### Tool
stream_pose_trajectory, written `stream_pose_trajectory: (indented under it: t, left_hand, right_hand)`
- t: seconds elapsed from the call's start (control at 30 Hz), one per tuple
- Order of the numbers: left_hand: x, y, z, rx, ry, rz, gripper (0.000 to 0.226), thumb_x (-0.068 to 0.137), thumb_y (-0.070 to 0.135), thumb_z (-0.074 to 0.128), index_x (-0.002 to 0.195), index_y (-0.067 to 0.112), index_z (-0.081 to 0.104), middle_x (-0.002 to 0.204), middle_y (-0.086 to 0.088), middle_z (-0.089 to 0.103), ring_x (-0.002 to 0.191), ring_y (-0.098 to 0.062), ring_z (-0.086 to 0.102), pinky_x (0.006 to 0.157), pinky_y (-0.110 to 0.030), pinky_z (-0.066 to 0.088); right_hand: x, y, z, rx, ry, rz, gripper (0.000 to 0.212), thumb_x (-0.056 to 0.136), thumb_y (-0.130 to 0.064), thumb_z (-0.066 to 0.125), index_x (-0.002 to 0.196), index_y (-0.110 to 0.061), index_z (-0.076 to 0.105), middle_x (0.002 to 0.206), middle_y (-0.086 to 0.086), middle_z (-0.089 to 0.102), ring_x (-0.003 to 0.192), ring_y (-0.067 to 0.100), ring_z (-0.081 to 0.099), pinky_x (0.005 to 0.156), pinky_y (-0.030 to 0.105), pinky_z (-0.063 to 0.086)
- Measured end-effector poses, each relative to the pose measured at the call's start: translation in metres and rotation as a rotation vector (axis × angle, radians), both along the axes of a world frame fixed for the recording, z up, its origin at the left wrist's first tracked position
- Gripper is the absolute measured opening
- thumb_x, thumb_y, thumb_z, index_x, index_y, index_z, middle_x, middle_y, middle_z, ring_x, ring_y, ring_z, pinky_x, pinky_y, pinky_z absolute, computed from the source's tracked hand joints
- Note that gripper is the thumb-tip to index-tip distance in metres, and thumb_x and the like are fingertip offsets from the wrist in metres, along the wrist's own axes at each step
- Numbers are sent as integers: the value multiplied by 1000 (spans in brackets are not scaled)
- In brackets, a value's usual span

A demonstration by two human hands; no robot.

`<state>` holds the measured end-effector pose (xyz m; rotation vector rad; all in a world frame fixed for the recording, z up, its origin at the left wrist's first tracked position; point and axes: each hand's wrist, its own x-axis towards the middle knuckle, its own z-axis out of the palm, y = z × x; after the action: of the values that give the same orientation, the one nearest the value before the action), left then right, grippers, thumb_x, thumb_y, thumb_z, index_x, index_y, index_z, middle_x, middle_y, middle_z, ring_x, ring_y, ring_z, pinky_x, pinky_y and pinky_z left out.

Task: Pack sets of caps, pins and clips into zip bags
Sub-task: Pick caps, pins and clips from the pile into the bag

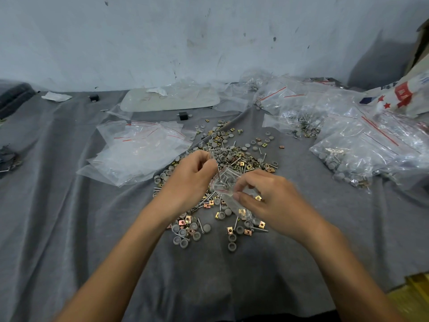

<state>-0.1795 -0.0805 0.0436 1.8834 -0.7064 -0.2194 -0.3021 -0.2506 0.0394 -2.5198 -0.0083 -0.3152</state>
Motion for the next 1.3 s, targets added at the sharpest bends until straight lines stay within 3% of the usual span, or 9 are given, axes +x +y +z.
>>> stream_pose_trajectory:
  t: [0.23, 0.5, 0.73, 0.9, 1.07, 1.2, 1.3]
  left_hand:
    - [-3, -7, -6, 23, 28, -41, 15, 100, 27, 58, 89, 17, 59, 55, 20, 50, 48, -1, 39, 48, -17, 34]
    - [0, 1, -6, 75, -63, -18, 8, 98, 34, 61, 92, 29, 61, 67, 23, 59, 54, 1, 48, 51, -15, 39]
    - [1, -1, -9, 59, -67, -24, 4, 96, 31, 68, 93, 32, 65, 75, 27, 63, 60, 3, 52, 61, -20, 41]
    - [1, -1, -6, 54, -72, -36, 4, 93, 32, 71, 92, 33, 67, 76, 24, 64, 62, -4, 53, 60, -22, 42]
    - [0, 3, -4, 169, -124, -56, 16, 91, 38, 72, 107, 36, 70, 87, 15, 68, 67, -2, 58, 65, -26, 49]
    - [6, 9, -17, 250, -191, 81, 4, 97, 34, 65, 100, 34, 66, 79, 14, 62, 71, 1, 56, 65, -26, 41]
    - [9, 12, -30, 471, -241, 137, 6, 97, 30, 62, 93, 31, 65, 84, 17, 63, 80, -4, 59, 66, -28, 40]
  right_hand:
    - [-1, -2, 0, 7, -8, 3, 5, 97, -35, 65, 99, -30, 67, 107, -16, 64, 103, 8, 59, 90, 41, 49]
    - [0, -2, 0, 3, -13, 3, 5, 97, -36, 64, 97, -31, 66, 106, -15, 64, 101, 7, 58, 89, 40, 49]
    - [1, -3, 0, 5, -27, 6, 4, 97, -34, 65, 97, -31, 67, 106, -14, 65, 102, 9, 59, 89, 42, 49]
    - [1, -5, -1, 17, -39, 10, 2, 96, -33, 67, 95, -32, 66, 103, -16, 64, 98, 8, 58, 87, 42, 50]
    - [1, -7, -1, 28, -49, -12, 4, 96, -35, 68, 95, -31, 68, 103, -16, 64, 99, 8, 59, 87, 40, 50]
    - [-2, -11, 0, 49, -72, -33, 4, 95, -31, 69, 94, -27, 68, 95, -17, 62, 96, 8, 61, 87, 40, 51]
    - [-3, -15, 2, 42, -67, -46, 4, 96, -32, 68, 94, -28, 68, 96, -18, 62, 97, 8, 60, 87, 41, 51]
